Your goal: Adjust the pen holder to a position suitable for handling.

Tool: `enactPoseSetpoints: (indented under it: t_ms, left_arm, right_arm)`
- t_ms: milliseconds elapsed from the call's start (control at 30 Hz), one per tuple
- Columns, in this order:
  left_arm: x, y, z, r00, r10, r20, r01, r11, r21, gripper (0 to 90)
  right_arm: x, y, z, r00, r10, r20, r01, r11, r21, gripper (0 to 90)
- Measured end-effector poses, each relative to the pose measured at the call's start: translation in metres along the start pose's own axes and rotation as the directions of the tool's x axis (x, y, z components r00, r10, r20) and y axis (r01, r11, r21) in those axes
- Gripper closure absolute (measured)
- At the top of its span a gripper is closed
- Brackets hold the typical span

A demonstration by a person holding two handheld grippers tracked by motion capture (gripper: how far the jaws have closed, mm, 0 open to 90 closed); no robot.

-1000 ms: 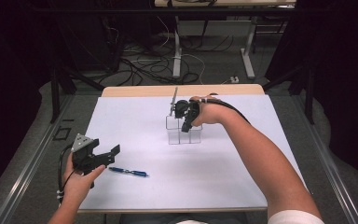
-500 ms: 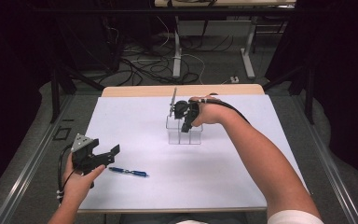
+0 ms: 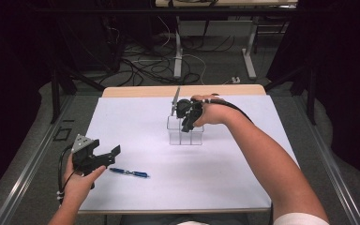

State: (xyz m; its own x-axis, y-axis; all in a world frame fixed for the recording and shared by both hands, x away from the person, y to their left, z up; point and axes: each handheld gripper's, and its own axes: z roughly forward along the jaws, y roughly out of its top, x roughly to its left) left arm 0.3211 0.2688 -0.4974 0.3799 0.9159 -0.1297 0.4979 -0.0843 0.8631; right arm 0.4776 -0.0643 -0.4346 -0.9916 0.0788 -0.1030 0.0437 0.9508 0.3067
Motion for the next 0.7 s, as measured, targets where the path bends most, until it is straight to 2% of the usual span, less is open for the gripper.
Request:
enactPoseSetpoints:
  t_ms: [133, 167, 233, 433, 467, 500, 533, 567, 600, 700]
  left_arm:
    - [0.000, 0.000, -0.001, 1.0000, 0.004, 0.000, -0.004, 1.0000, 0.000, 10.4]
    - [0.000, 0.000, -0.001, 1.0000, 0.005, -0.001, -0.005, 1.0000, -0.001, 10.4]
    - [0.000, 0.000, -0.001, 1.0000, 0.004, -0.001, -0.004, 1.0000, -0.001, 10.6]
    - [-0.001, 0.001, -0.002, 1.0000, 0.007, 0.000, -0.007, 1.0000, -0.005, 11.0]
    - [-0.001, 0.001, -0.002, 1.0000, 0.007, -0.001, -0.007, 1.0000, -0.006, 11.3]
    - [-0.001, 0.001, -0.002, 1.0000, 0.005, 0.000, -0.005, 1.0000, -0.007, 11.3]
    - [-0.001, 0.001, -0.002, 1.0000, 0.005, 0.000, -0.005, 1.0000, -0.006, 11.3]
    - [0.000, 0.000, -0.002, 1.0000, 0.007, 0.000, -0.007, 1.0000, -0.005, 11.4]
    - [0.000, 0.000, -0.002, 1.0000, 0.008, 0.000, -0.008, 1.0000, -0.004, 11.5]
    - [-0.001, 0.000, -0.002, 1.0000, 0.008, 0.001, -0.008, 0.9999, -0.006, 11.7]
  right_arm:
    - [0.007, -0.003, -0.011, 0.9974, 0.033, 0.064, -0.031, 0.999, -0.035, 54.4]
    - [0.007, -0.003, -0.011, 0.9974, 0.033, 0.064, -0.031, 0.999, -0.035, 54.4]
    - [0.009, -0.004, -0.017, 0.9928, 0.034, 0.115, -0.028, 0.998, -0.049, 51.2]
    - [0.021, -0.009, -0.029, 0.9803, 0.100, 0.170, -0.085, 0.992, -0.092, 47.7]
    - [0.026, -0.013, -0.034, 0.9699, 0.151, 0.191, -0.129, 0.984, -0.123, 45.1]
    - [0.028, -0.015, -0.037, 0.9641, 0.168, 0.205, -0.143, 0.981, -0.134, 44.6]
    - [0.028, -0.015, -0.037, 0.9641, 0.168, 0.205, -0.143, 0.981, -0.134, 44.6]
    - [0.030, -0.017, -0.039, 0.9591, 0.192, 0.208, -0.164, 0.976, -0.144, 44.5]
    - [0.032, -0.019, -0.042, 0.9524, 0.228, 0.203, -0.197, 0.967, -0.161, 44.5]
    - [0.036, -0.027, -0.048, 0.9440, 0.268, 0.192, -0.230, 0.953, -0.199, 42.9]
